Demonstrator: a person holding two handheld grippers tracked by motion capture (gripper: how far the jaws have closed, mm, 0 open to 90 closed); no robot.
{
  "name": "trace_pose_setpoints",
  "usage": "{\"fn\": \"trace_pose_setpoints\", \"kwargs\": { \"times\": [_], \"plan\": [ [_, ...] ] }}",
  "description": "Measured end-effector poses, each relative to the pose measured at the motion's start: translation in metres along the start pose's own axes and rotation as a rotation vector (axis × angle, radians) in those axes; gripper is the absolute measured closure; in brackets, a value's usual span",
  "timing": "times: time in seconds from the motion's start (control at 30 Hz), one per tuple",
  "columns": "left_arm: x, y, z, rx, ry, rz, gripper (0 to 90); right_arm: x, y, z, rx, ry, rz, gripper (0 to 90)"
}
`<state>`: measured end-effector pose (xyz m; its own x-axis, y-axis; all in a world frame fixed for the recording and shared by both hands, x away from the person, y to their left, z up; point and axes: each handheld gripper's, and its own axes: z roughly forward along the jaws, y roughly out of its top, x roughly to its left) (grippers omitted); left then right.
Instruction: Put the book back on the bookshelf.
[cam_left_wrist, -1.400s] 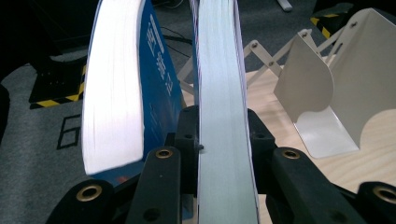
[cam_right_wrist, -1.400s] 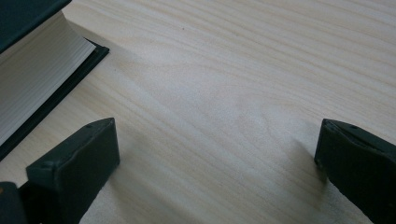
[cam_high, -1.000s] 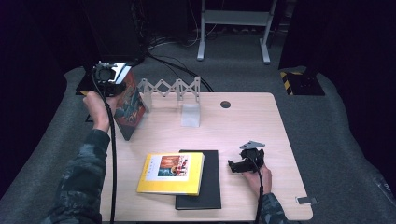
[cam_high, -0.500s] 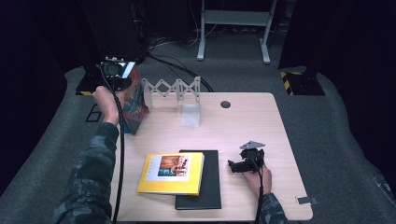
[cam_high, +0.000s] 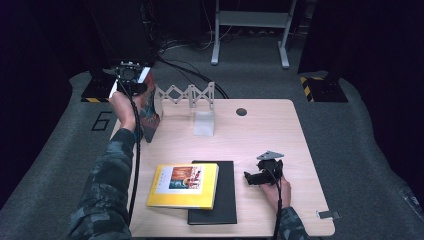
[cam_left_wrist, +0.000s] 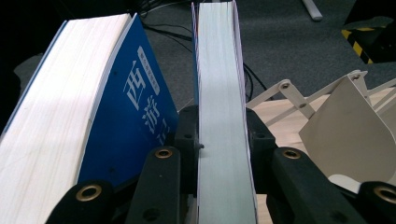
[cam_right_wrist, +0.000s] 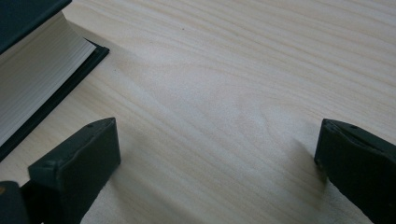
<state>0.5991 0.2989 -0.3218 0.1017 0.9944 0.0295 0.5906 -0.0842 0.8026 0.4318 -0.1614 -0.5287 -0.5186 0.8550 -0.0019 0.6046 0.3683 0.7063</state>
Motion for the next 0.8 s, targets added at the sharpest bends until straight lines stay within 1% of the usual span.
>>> {"fn": "trace_pose_setpoints", "kwargs": {
  "times": [0.03, 0.07, 0.13, 0.17, 0.2, 0.23, 0.27, 0.3, 0.33, 0.37, 0.4, 0.5, 0.53, 0.57, 0.63, 0.67, 0.7, 0.73, 0.77, 0.8],
  "plan": [
    [0.001, 0.0, 0.003, -0.004, -0.01, -0.008, 72.4, 0.0, 0.0, 0.0, 0.001, 0.001, 0.0, 0.0],
    [0.001, 0.0, 0.003, -0.004, -0.01, -0.008, 72.3, 0.0, 0.0, 0.0, 0.001, 0.001, 0.0, 0.0],
    [0.0, 0.001, 0.004, -0.004, -0.007, -0.004, 72.3, 0.0, 0.0, 0.0, 0.001, 0.0, 0.0, 0.0],
    [0.0, 0.001, 0.005, -0.005, -0.007, 0.003, 72.2, 0.0, 0.0, 0.0, 0.001, 0.0, 0.0, 0.0],
    [-0.001, 0.002, 0.006, 0.004, 0.008, 0.016, 71.9, 0.0, 0.0, 0.0, 0.001, 0.001, 0.002, 0.0],
    [-0.001, 0.002, 0.006, 0.004, 0.008, 0.016, 71.3, 0.0, 0.0, 0.0, 0.001, 0.001, 0.002, 0.0],
    [0.0, 0.003, 0.006, 0.007, 0.018, 0.025, 71.3, 0.0, 0.0, 0.0, 0.001, 0.0, 0.001, 0.0],
    [0.0, 0.003, 0.005, 0.019, 0.029, 0.046, 68.1, 0.0, 0.0, -0.001, 0.006, 0.001, 0.004, 0.0],
    [-0.001, 0.004, 0.004, 0.011, 0.042, 0.046, 66.5, 0.0, 0.0, -0.001, 0.007, 0.001, 0.003, 0.0],
    [0.0, 0.006, 0.0, 0.025, 0.056, 0.077, 64.1, 0.0, 0.0, -0.001, 0.007, 0.001, 0.004, 0.0],
    [0.0, 0.006, 0.0, 0.025, 0.056, 0.077, 62.0, 0.0, 0.0, -0.001, 0.007, 0.001, 0.004, 0.0],
    [0.003, 0.007, -0.007, 0.028, 0.057, 0.078, 59.9, 0.001, 0.0, -0.001, 0.007, 0.001, 0.006, 0.0],
    [0.004, 0.006, -0.012, 0.021, 0.066, 0.085, 57.9, 0.0, 0.0, -0.001, 0.006, 0.0, 0.004, 0.0],
    [0.004, 0.006, -0.015, 0.011, 0.062, 0.08, 56.8, 0.0, 0.0, -0.001, 0.006, 0.0, 0.005, 0.0],
    [0.004, 0.006, -0.017, 0.006, 0.062, 0.081, 55.5, 0.001, 0.0, 0.0, 0.005, 0.0, 0.007, 0.0],
    [0.004, 0.006, -0.021, 0.013, 0.059, 0.084, 52.4, 0.001, 0.0, 0.0, 0.005, 0.0, 0.008, 0.0],
    [0.005, 0.006, -0.025, 0.017, 0.056, 0.095, 52.4, 0.001, 0.0, -0.001, 0.007, 0.002, 0.007, 0.0],
    [0.004, 0.005, -0.027, 0.008, 0.052, 0.093, 50.9, 0.0, 0.0, -0.001, 0.008, 0.002, 0.004, 0.0],
    [0.005, 0.004, -0.032, 0.014, 0.041, 0.106, 48.4, 0.0, 0.0, -0.001, 0.009, 0.002, 0.003, 0.0],
    [0.005, 0.003, -0.035, 0.011, 0.034, 0.105, 45.9, 0.0, 0.0, -0.001, 0.009, 0.002, 0.004, 0.0]
  ]
}}
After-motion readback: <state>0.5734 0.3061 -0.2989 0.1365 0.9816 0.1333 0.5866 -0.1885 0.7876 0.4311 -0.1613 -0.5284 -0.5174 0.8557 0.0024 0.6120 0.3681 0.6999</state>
